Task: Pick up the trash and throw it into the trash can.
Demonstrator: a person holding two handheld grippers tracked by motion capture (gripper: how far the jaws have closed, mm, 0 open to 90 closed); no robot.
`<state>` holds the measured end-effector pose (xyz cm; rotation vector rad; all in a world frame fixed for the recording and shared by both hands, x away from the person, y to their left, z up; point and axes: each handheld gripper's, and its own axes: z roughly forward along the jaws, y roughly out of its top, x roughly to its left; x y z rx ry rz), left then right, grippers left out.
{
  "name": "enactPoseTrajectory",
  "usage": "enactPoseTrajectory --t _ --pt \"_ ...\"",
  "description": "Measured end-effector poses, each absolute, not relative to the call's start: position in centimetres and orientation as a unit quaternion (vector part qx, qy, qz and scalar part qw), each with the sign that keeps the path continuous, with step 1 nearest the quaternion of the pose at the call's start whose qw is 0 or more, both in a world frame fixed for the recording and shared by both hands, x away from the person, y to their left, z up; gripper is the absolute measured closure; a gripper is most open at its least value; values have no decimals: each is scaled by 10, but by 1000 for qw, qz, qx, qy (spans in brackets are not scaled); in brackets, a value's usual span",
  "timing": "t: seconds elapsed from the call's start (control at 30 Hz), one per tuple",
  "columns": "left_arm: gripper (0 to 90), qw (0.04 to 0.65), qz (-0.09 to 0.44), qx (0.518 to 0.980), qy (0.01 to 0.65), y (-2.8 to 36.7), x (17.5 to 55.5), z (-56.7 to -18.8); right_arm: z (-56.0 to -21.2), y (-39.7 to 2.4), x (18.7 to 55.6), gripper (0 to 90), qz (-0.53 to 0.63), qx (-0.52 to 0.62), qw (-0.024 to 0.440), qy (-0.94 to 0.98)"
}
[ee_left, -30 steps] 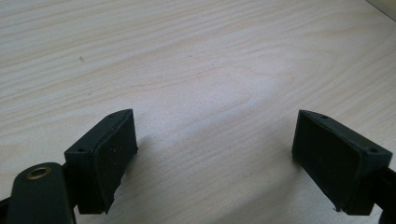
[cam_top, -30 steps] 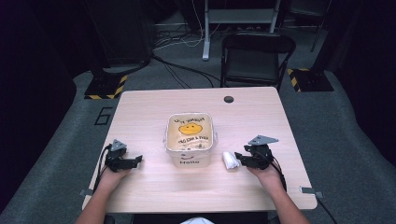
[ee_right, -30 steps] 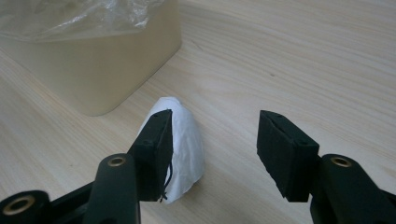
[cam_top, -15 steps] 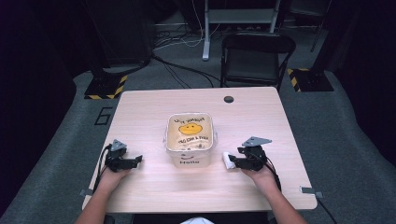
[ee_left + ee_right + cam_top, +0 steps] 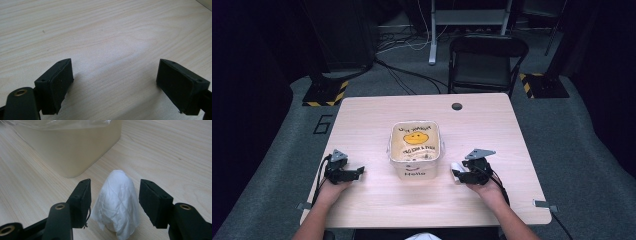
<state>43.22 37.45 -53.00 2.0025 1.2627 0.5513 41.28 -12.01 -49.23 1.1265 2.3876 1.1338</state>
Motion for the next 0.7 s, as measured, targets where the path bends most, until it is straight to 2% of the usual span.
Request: enactPoseTrajectory --t 0.33,0.7 --pt "139 348 213 772 487 375 432 -530 -498 -119 415 466 376 390 128 831" --pt "139 348 212 773 487 375 432 -530 -501 -116 415 614 367 383 122 839"
